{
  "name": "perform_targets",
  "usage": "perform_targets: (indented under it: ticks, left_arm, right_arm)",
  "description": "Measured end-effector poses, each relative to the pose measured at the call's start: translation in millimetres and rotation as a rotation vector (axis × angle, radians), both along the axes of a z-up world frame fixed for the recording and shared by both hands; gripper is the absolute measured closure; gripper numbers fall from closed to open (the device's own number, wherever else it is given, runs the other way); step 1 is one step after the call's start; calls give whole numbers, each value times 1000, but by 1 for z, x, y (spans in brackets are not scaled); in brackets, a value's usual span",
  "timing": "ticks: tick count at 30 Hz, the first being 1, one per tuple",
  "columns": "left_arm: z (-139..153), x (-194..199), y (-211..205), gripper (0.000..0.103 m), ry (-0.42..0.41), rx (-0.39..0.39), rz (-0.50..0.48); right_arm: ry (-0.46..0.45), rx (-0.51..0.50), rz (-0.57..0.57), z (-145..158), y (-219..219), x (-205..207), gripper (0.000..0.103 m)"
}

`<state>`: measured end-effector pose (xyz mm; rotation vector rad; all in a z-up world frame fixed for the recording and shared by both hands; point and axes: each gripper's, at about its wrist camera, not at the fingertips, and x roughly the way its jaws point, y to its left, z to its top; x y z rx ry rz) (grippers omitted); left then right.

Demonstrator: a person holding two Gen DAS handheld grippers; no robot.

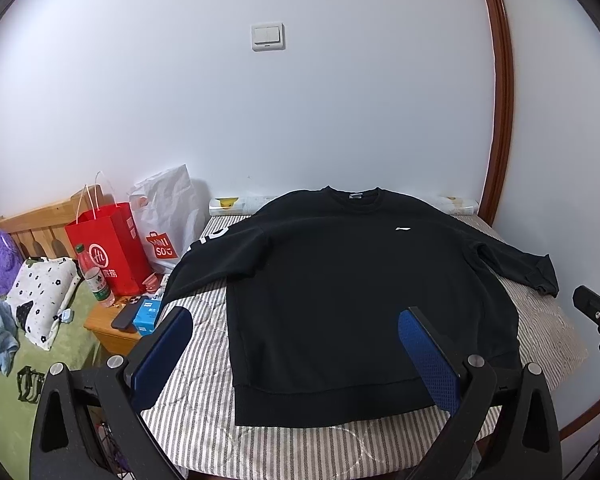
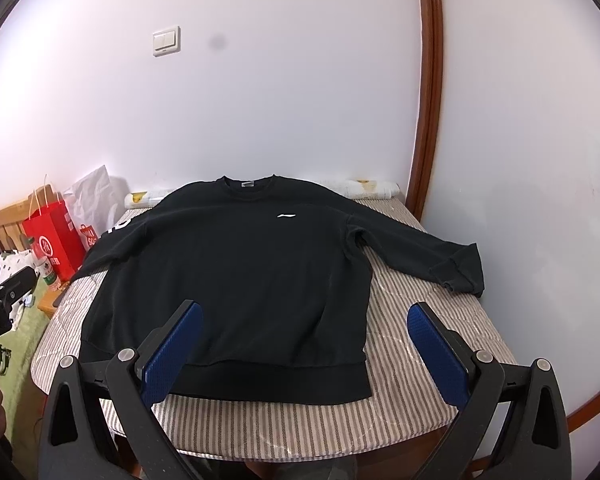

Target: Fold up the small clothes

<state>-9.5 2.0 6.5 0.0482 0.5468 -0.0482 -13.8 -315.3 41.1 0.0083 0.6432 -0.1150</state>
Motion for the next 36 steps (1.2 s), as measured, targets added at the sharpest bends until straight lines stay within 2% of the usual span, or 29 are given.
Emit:
perform_targets:
  ticks: [25, 32, 36]
  left_arm:
    - [2, 1, 1, 0, -6, -11, -5]
    - [-11, 7, -3, 0, 4, 3, -15]
    - [-28, 22, -2, 0, 38, 1, -14]
  right_arm:
    - [-27, -18, 15, 9, 6, -8, 2]
    - [-22, -26, 23, 4, 9, -6, 2]
    - [-7, -21, 32, -8, 9, 0, 2]
